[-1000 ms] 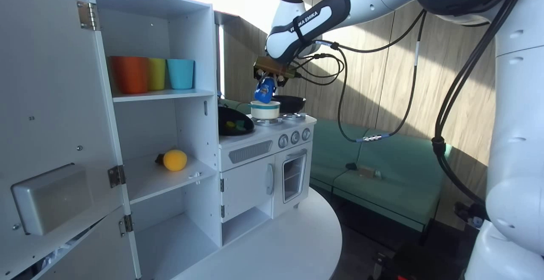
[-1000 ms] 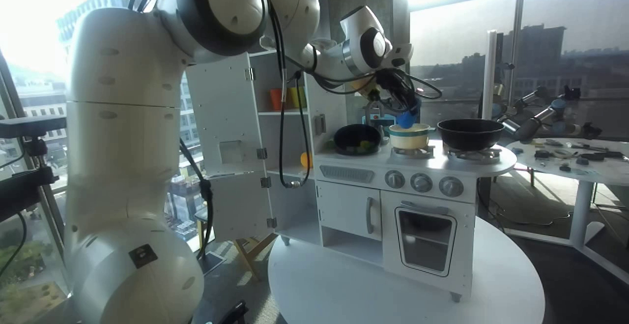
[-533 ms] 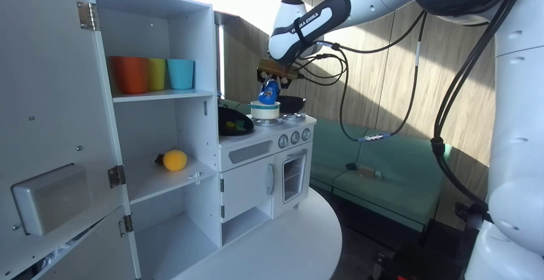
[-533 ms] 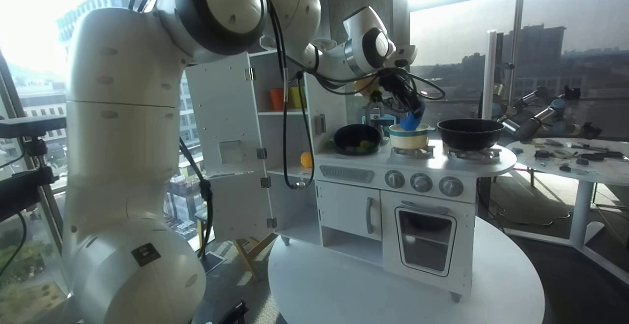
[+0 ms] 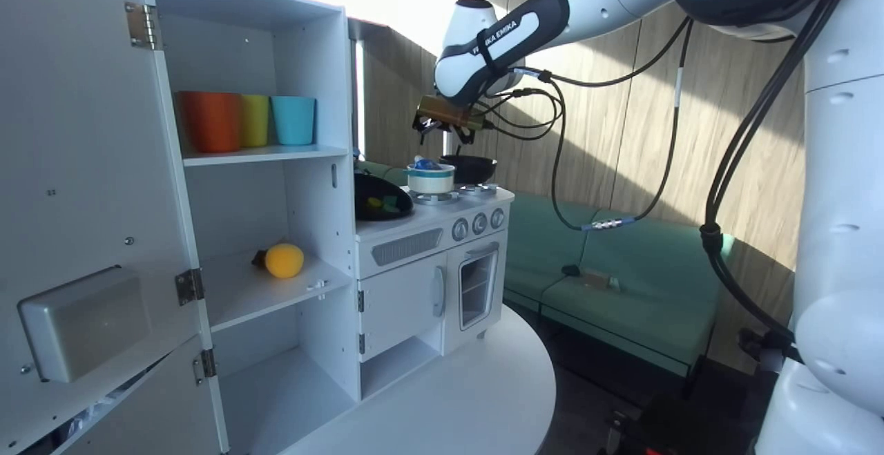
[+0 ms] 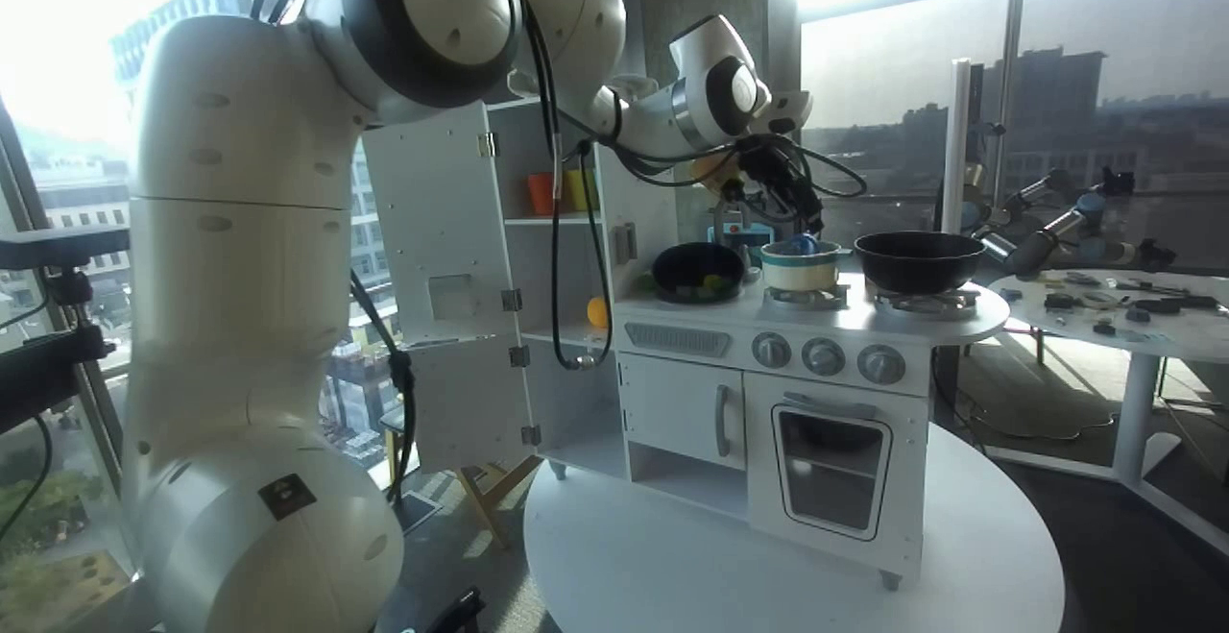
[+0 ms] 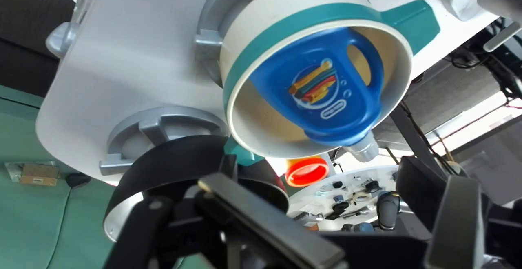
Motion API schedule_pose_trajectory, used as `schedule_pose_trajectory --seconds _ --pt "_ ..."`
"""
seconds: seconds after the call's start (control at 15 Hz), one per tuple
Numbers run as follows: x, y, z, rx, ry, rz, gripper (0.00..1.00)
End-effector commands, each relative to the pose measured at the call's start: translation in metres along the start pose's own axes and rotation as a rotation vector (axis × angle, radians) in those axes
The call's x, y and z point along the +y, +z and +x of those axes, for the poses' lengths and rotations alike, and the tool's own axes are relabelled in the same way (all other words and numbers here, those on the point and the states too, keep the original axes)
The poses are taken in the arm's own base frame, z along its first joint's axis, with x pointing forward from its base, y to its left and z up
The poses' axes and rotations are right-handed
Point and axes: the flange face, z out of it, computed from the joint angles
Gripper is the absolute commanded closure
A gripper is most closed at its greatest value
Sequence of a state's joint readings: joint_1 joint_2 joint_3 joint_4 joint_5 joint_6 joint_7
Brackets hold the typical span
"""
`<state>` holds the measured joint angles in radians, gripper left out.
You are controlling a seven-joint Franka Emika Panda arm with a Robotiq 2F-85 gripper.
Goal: Firstly, shift the bottle to the plastic pot, then the yellow and brown toys to the bowl
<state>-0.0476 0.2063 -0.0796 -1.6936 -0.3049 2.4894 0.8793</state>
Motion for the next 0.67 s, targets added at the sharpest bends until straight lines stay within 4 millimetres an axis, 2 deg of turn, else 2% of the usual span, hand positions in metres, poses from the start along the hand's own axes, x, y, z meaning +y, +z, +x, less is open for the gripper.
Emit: schedule_pose_trajectory --seconds 0.0,0.2,0.33,0.47,0.6 --pt "-0.001 -0.023 -0.002 0.005 0.008 0.018 0.0" --pt "-0.003 -0.044 -0.013 0.015 0.012 0.043 0.0" --pt "-0.003 -0.062 -0.031 0.009 0.01 0.077 0.0" --pt "0.0 -0.075 -0.063 -0.016 0.007 0.086 0.0" --pt "0.001 -0.087 -0.108 -0.058 -0.034 0.078 0.0"
